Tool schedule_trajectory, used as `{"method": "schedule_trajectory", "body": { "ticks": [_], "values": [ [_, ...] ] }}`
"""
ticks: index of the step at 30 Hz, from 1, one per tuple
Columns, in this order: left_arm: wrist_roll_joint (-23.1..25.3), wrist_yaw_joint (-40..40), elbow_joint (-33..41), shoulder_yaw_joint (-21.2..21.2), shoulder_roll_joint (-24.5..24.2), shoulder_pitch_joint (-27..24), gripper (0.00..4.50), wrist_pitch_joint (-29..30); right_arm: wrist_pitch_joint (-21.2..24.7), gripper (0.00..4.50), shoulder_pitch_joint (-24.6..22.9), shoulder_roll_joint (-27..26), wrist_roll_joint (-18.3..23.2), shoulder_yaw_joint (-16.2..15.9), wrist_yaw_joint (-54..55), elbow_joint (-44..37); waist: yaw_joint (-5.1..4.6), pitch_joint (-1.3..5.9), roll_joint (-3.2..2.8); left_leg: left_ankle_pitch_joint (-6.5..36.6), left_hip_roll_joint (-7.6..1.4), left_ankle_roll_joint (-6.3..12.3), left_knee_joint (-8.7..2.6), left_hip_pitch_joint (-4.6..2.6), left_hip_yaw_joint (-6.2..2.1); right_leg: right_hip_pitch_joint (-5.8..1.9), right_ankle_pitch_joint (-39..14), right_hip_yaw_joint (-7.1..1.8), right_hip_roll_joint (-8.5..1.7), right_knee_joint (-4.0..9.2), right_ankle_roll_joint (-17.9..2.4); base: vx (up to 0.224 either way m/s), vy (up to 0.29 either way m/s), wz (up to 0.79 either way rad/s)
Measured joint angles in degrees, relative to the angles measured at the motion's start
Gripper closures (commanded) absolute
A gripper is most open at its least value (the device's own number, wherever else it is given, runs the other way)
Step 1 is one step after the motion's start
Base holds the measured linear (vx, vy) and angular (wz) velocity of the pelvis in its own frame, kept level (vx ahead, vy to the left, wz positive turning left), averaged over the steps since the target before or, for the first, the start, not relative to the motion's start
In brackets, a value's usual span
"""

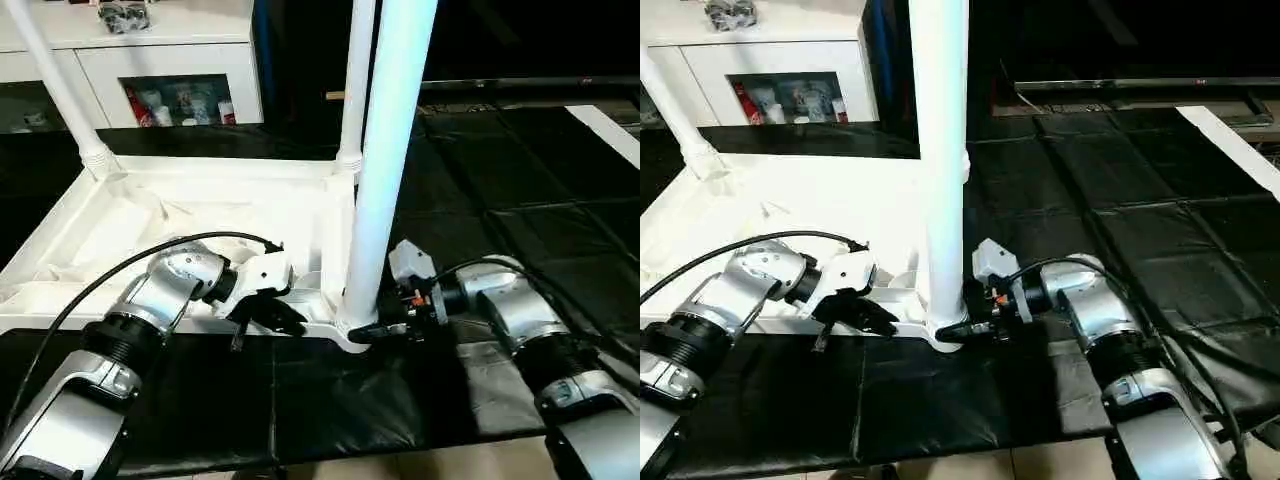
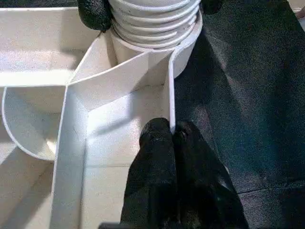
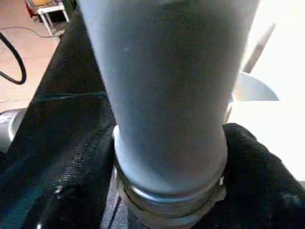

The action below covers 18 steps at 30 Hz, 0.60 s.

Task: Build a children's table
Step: Rotate leg to tighten

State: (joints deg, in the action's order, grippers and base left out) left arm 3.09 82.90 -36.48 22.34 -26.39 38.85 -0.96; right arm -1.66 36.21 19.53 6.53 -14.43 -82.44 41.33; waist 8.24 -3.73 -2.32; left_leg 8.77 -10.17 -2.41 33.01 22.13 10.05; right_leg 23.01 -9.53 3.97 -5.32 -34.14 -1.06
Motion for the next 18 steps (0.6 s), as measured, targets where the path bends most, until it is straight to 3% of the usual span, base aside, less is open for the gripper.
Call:
{"method": "schedule_trajectory", "body": {
  "ticks": [1, 6, 16, 18],
  "values": [
    [0.0, 0.0, 0.0, 0.0, 0.0, 0.0, 4.50, 0.0, -0.2, 1.44, 0.0, -0.1, 0.0, 0.0, 0.0, 0.0, 0.00, 0.00, 0.00, 0.0, 0.00, 0.00, 0.00, 0.00, 0.00, 0.00, 0.0, 0.00, 0.00, 0.00, 0.0, 0.000, 0.000, 0.00],
    [0.0, 0.1, 0.1, 0.0, -0.1, -0.1, 4.50, 0.0, -0.3, 1.71, 0.0, -0.3, 0.0, 0.0, -0.1, 0.1, -0.01, 0.00, 0.00, 0.0, 0.00, 0.00, 0.00, 0.00, 0.00, 0.00, 0.0, 0.00, 0.00, -0.01, 0.0, 0.000, 0.000, 0.00],
    [-0.6, -0.2, 0.3, -0.8, 0.2, -0.6, 4.50, 2.1, 0.4, 1.73, -0.9, -0.8, 0.4, 0.5, 0.5, -0.5, -0.03, 0.18, -0.29, 0.0, -0.01, 0.00, 0.05, -0.02, 0.00, -0.02, 0.0, 0.00, 0.00, -0.02, 0.0, 0.000, 0.000, 0.00],
    [-0.6, -2.0, 0.3, -1.4, 1.5, -0.8, 4.50, 3.9, 1.6, 1.73, -2.2, -1.4, 0.6, 1.8, 2.9, -1.4, 0.01, 0.23, -0.32, 0.0, -0.01, 0.00, 0.04, -0.10, 0.00, -0.11, 0.0, 0.00, 0.00, -0.03, 0.0, 0.000, 0.000, 0.00]
  ]
}}
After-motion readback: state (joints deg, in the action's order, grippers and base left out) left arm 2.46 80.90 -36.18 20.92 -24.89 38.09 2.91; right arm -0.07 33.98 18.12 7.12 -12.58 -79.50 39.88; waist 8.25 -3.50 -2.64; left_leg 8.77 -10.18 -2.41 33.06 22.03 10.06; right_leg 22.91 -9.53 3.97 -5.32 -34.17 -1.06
